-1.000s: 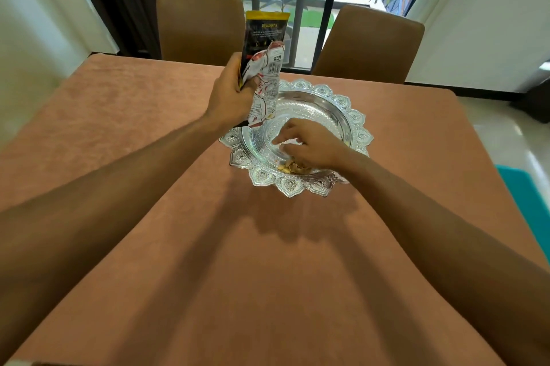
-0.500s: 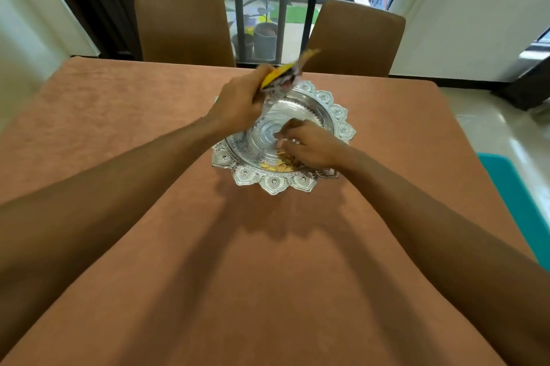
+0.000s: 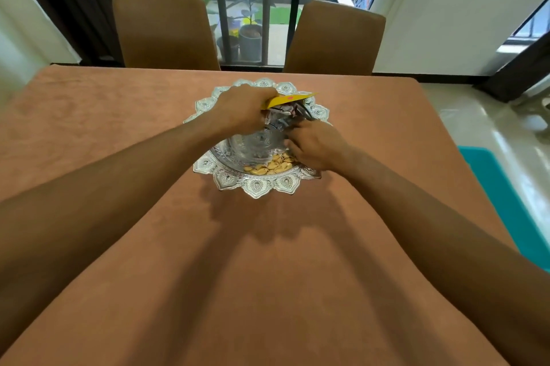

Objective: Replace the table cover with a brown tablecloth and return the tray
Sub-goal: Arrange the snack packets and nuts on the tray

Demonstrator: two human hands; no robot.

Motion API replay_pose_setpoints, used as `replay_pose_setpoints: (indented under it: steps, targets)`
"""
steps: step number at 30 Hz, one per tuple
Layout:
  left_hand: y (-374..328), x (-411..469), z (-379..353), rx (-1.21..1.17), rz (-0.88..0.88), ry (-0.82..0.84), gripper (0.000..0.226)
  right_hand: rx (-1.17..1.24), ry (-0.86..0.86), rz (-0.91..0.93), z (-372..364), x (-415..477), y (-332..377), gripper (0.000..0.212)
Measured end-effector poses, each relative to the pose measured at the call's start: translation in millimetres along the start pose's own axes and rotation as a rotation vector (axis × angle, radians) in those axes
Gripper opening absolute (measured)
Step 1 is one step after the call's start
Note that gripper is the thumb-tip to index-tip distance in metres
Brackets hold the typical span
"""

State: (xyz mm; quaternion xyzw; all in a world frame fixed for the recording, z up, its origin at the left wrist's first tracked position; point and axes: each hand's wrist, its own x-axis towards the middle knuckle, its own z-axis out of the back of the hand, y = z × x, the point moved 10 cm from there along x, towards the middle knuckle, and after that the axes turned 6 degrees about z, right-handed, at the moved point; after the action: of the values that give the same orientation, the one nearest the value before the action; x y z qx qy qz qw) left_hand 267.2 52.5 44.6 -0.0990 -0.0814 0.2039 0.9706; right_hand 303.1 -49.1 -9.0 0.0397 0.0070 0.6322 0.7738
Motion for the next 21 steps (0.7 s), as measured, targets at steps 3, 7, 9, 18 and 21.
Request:
replay_pose_setpoints:
  steps: [3,7,9,18,21]
  targets:
    - [4,4,3,-0.025,0.015,-0.017,0.027,-0.107,0.064,-0.051,-4,6,5,0.032]
    - [2,3,1,-0.055,-0.029,-0.024,0.034,-0.156,0.129,-0.065,-7,3,13,0.024]
    - [4,2,0,-0.046,-0.037,-0.038,0.035,-0.126,0.159,-0.01,-11,0,27,0.019]
    - [10,2,1,-0.076,-0.027,-0.03,0.019,0.302,0.035,0.085,-5,9,35,0.04]
    - [12,4,2,-0.082,-0.032,-0.041,0.022,0.502,0.15,0.135,-28,18,54,0.042]
